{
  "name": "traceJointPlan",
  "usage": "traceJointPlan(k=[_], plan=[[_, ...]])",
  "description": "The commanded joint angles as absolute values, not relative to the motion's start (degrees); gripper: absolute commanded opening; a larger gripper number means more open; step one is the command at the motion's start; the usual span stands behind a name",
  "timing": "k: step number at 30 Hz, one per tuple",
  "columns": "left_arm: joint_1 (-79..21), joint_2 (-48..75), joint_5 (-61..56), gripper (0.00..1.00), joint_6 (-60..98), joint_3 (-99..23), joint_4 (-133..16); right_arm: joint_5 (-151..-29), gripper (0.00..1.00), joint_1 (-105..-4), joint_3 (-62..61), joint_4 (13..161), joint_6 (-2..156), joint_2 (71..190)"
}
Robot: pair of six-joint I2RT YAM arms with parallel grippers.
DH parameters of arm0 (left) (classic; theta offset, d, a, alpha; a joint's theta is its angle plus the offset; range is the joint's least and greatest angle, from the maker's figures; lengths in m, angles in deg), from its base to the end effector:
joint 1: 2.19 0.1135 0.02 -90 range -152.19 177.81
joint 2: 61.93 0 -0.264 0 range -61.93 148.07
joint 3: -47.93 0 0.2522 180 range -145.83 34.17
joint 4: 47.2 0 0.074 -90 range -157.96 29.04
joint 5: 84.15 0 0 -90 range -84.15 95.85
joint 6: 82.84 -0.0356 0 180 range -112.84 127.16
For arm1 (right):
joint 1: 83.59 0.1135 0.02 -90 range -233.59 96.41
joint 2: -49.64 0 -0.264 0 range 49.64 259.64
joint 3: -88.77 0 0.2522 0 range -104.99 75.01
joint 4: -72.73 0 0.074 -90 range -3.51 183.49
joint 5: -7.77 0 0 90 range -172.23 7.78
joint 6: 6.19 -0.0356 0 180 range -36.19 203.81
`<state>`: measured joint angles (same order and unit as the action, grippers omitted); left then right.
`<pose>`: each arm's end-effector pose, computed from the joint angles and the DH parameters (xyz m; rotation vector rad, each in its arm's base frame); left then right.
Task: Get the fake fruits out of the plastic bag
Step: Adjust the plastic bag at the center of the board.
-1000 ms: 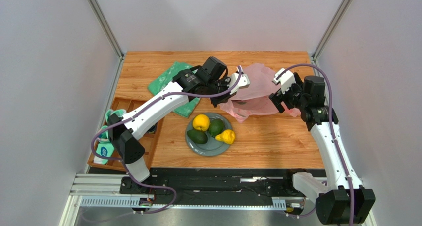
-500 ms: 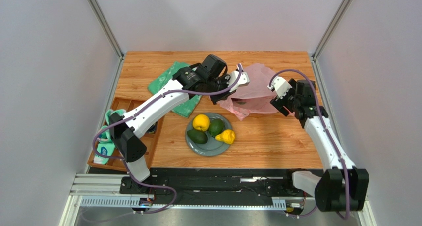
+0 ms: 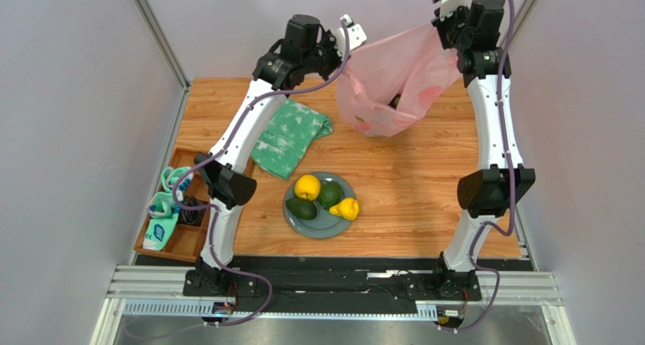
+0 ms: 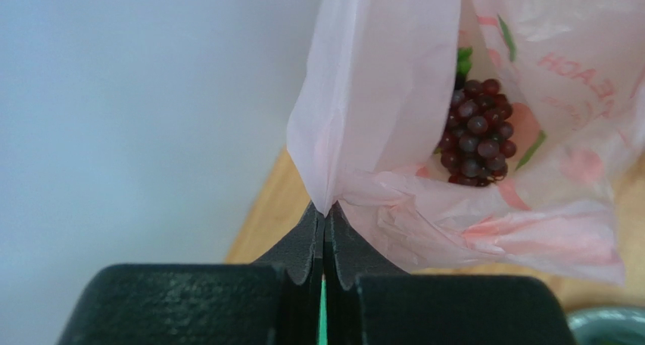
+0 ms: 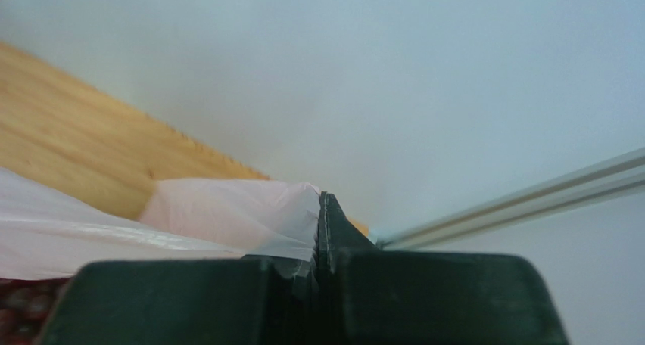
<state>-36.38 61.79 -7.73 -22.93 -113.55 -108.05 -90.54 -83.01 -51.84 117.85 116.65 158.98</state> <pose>0.3806 -0.2687 0.4449 1.1771 1.5827 -0.2805 0.4290 0.0095 0.4674 -0.6208 1.7088 -0.2684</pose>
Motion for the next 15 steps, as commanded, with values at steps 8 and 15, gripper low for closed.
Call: traceJointPlan(k=[8,15], plan=[[-42.2,38.1,-22.1,0.00,-23.5,-87.5,-95.4,-91.1,0.00,-85.1,-5.3,117.7,120.6,117.2],[-53.9,27.0,-22.1,0.00,-17.2,-54.5,-95.7,-84.9,0.00,-93.9,33.7,128.1,134.2,85.4]])
